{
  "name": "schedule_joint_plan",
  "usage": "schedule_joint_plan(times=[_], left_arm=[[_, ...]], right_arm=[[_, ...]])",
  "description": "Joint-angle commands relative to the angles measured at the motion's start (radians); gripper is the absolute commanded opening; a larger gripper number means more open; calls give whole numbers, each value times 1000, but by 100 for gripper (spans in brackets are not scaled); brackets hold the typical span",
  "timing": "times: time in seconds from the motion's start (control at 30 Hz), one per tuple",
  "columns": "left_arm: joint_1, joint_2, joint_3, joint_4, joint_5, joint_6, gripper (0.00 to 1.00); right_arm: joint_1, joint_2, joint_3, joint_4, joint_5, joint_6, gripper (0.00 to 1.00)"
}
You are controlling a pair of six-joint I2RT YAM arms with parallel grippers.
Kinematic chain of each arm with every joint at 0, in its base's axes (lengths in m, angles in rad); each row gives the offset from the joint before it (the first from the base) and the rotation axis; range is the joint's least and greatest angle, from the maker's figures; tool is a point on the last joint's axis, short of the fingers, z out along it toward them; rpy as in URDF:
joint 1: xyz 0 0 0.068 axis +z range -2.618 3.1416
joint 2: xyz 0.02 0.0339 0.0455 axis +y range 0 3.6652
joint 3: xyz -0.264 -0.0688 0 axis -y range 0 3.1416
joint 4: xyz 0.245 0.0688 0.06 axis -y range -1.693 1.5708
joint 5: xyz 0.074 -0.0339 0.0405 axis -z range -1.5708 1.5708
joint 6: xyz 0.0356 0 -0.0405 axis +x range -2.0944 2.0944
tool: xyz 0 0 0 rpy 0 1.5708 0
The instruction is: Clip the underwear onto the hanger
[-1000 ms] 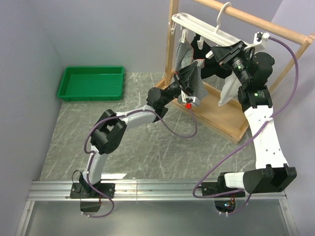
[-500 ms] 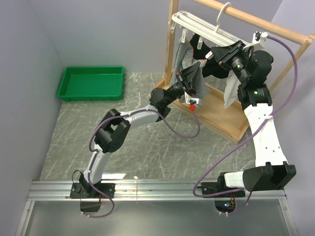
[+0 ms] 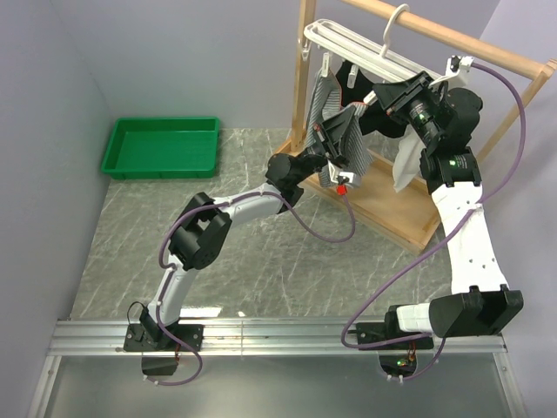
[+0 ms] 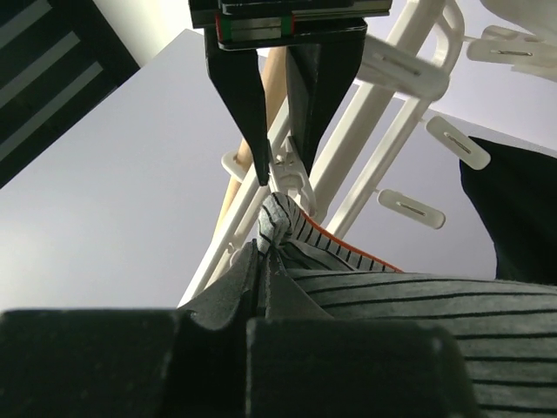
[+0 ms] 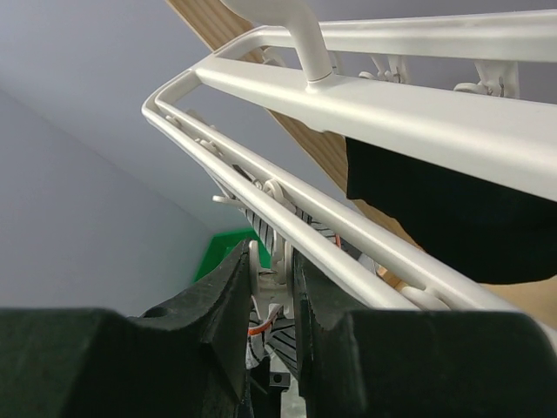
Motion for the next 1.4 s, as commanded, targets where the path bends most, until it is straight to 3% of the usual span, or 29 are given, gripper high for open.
schedule_joint_plan(times=[0.0, 1.37], left_arm=[[-8, 11, 45, 42, 23, 22, 1], [-14, 97, 202, -56, 4, 98, 0]], right_arm=[[17, 6, 34, -56, -57, 18, 0], [33, 10, 26, -105, -86, 18, 0]])
